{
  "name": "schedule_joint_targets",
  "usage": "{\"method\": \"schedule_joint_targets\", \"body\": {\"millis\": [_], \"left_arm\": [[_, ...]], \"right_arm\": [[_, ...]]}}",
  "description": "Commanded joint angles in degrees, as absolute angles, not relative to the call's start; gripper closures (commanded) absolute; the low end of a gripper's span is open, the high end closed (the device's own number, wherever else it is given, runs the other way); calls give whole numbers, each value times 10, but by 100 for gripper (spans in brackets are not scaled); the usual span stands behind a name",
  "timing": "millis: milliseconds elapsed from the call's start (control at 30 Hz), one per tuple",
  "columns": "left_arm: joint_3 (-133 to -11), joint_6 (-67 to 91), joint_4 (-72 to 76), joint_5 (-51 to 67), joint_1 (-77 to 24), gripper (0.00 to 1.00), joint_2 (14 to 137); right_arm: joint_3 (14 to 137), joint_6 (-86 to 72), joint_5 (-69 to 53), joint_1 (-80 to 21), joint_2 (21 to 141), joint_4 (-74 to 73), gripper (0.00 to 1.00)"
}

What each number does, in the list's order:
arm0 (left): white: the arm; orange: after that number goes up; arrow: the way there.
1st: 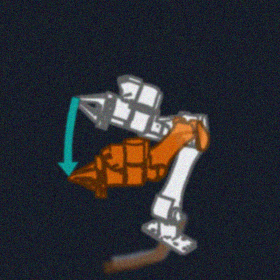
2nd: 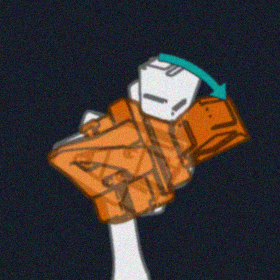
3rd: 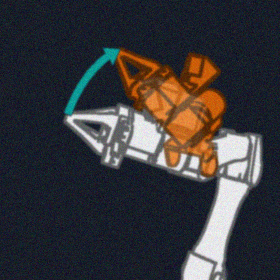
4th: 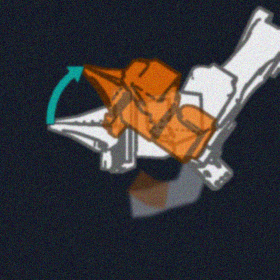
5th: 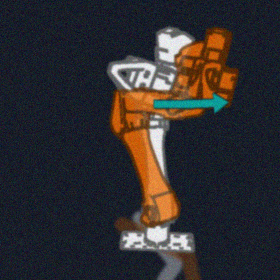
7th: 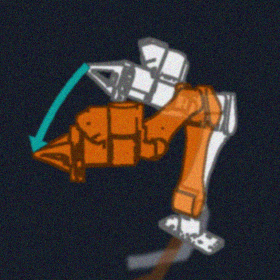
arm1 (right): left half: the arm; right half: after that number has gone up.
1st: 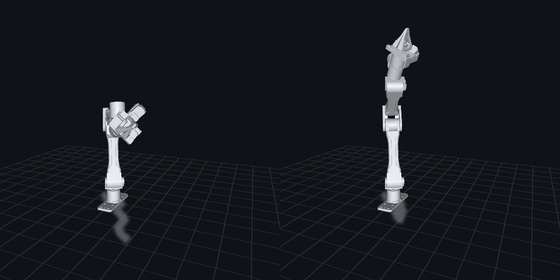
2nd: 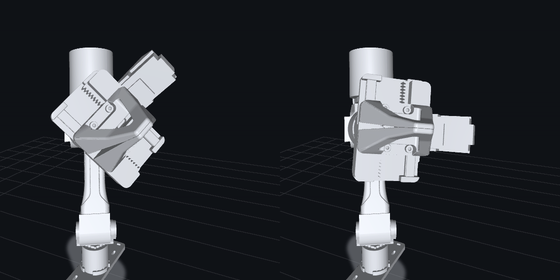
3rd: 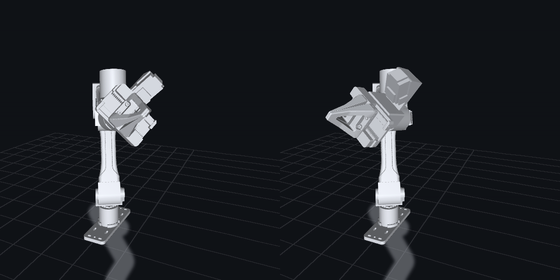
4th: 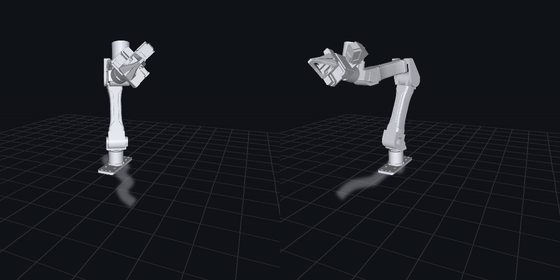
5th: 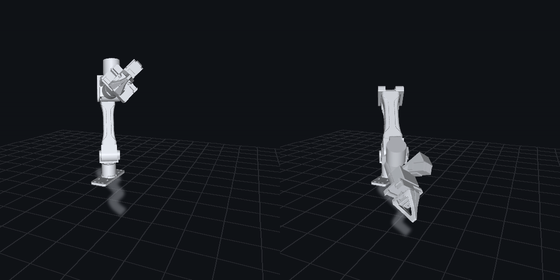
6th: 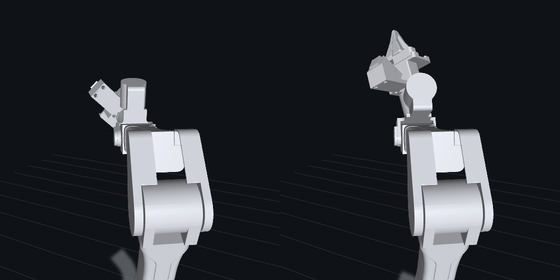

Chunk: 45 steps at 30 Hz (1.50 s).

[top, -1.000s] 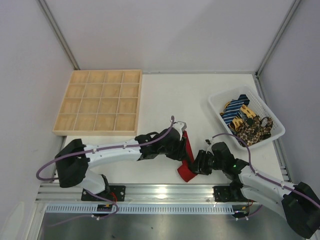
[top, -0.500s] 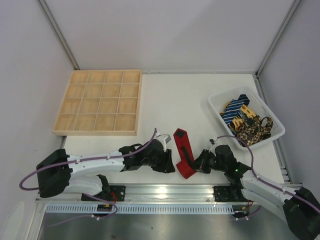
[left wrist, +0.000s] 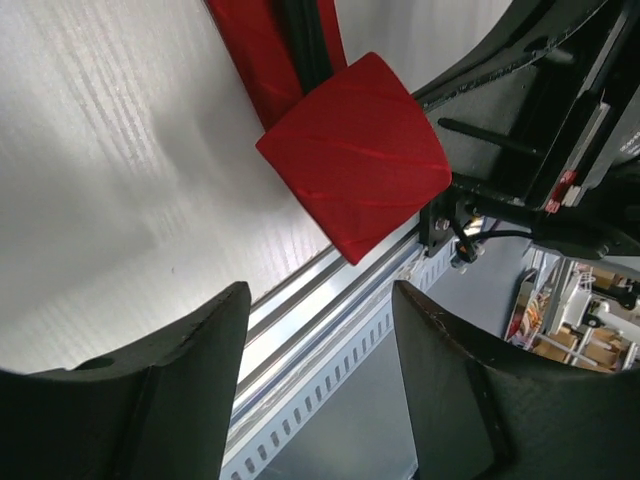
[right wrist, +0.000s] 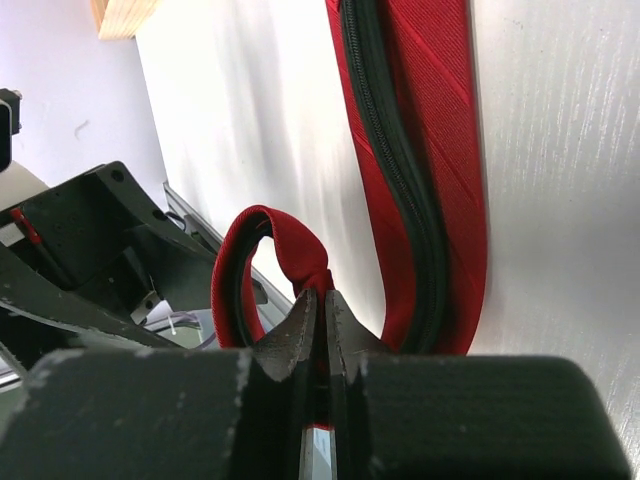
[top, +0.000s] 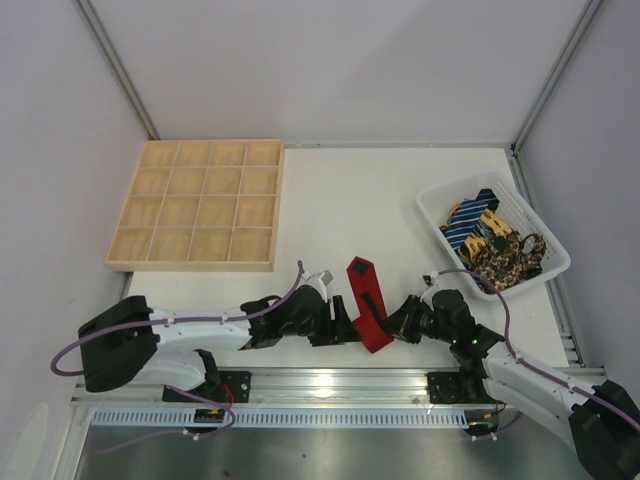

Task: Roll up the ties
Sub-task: Roll the tie

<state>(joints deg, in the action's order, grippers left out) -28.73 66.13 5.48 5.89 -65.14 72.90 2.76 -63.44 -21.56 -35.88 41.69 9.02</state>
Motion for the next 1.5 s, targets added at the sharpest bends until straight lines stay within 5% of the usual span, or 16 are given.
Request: {"method": "schedule_joint_targets", "body": {"millis": [0, 767, 1467], "left_arm": [[-313, 711, 102, 49, -655, 35, 760], [-295, 773, 237, -12, -656, 46, 825], [-248, 780, 281, -67, -686, 37, 772]], "right_arm": [[-18, -643, -212, -358, 424, 127, 99], [-33, -657, -227, -358, 379, 103, 100], [-38, -664, -225, -358, 369, 101, 100]]}}
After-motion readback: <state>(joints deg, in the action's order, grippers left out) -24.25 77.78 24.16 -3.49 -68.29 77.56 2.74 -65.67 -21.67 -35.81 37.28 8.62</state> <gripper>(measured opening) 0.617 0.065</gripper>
